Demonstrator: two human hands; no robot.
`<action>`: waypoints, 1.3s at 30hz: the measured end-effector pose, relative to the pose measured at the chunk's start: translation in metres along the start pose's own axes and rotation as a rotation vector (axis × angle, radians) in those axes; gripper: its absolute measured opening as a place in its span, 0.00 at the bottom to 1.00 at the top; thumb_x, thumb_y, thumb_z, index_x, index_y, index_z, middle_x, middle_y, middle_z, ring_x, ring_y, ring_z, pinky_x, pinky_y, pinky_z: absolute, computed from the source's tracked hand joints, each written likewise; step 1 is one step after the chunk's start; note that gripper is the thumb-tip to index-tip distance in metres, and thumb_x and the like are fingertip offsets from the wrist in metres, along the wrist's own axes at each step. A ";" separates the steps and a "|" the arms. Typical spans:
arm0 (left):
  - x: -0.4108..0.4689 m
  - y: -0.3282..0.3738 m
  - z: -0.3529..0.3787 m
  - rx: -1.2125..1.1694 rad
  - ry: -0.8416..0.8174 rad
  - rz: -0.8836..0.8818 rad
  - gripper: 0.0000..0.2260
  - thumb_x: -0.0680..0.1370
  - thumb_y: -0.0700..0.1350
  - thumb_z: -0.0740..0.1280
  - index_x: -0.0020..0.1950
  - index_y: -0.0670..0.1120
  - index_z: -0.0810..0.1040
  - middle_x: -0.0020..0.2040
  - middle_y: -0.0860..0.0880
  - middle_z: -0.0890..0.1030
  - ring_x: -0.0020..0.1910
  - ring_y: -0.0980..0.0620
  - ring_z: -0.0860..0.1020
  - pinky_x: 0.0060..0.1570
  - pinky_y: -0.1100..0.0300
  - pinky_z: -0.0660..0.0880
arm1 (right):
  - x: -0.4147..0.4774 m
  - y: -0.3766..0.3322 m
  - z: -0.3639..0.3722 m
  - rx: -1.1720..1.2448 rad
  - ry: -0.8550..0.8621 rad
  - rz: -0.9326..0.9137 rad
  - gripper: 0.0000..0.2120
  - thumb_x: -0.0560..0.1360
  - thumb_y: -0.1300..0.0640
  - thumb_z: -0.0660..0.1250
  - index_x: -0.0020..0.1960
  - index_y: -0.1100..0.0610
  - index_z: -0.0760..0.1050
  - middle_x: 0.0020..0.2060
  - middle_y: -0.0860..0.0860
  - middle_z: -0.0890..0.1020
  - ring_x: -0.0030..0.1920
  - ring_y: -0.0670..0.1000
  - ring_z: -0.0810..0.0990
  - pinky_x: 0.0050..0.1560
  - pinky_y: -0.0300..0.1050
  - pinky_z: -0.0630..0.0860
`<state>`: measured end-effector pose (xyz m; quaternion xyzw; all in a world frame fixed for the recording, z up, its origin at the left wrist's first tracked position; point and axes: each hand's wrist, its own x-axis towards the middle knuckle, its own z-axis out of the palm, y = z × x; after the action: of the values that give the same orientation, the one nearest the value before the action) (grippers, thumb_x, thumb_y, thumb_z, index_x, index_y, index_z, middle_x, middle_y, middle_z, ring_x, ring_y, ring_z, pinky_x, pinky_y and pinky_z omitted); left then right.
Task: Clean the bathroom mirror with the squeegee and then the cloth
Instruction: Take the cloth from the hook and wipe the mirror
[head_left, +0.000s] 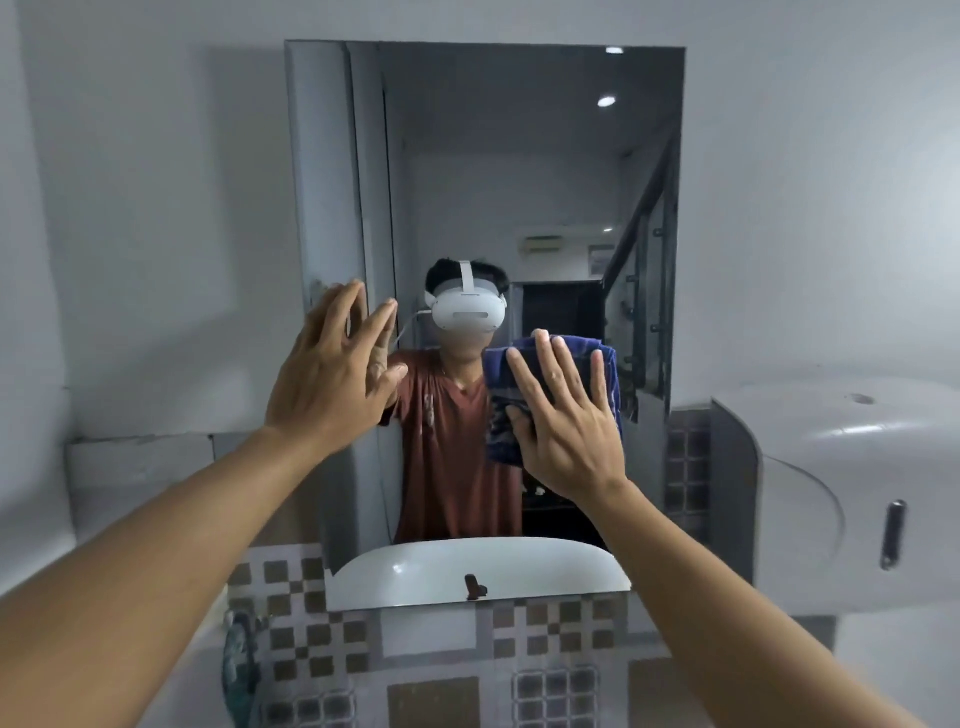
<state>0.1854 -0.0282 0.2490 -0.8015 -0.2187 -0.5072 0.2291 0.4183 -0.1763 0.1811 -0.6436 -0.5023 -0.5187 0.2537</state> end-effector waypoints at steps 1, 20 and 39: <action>0.000 0.000 0.000 0.009 -0.004 -0.003 0.32 0.77 0.55 0.68 0.79 0.48 0.64 0.79 0.39 0.59 0.78 0.39 0.57 0.71 0.40 0.69 | 0.003 0.006 -0.002 -0.002 0.011 0.013 0.30 0.81 0.49 0.60 0.81 0.53 0.58 0.81 0.58 0.57 0.81 0.57 0.53 0.79 0.64 0.46; 0.008 -0.008 -0.009 0.133 0.026 0.048 0.29 0.79 0.55 0.65 0.78 0.47 0.65 0.76 0.38 0.63 0.74 0.38 0.62 0.72 0.43 0.65 | -0.142 -0.007 0.036 0.059 -0.055 0.354 0.29 0.84 0.48 0.48 0.83 0.55 0.47 0.82 0.59 0.50 0.82 0.58 0.47 0.78 0.68 0.46; 0.006 -0.022 -0.012 0.154 -0.011 0.123 0.31 0.78 0.57 0.67 0.78 0.46 0.67 0.76 0.38 0.64 0.75 0.39 0.62 0.72 0.43 0.67 | -0.056 -0.154 0.059 0.121 -0.051 0.021 0.26 0.86 0.48 0.52 0.82 0.55 0.55 0.81 0.59 0.54 0.82 0.57 0.48 0.78 0.65 0.40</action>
<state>0.1662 -0.0166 0.2621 -0.7964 -0.2085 -0.4694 0.3193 0.3056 -0.0911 0.0797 -0.6454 -0.5323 -0.4681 0.2846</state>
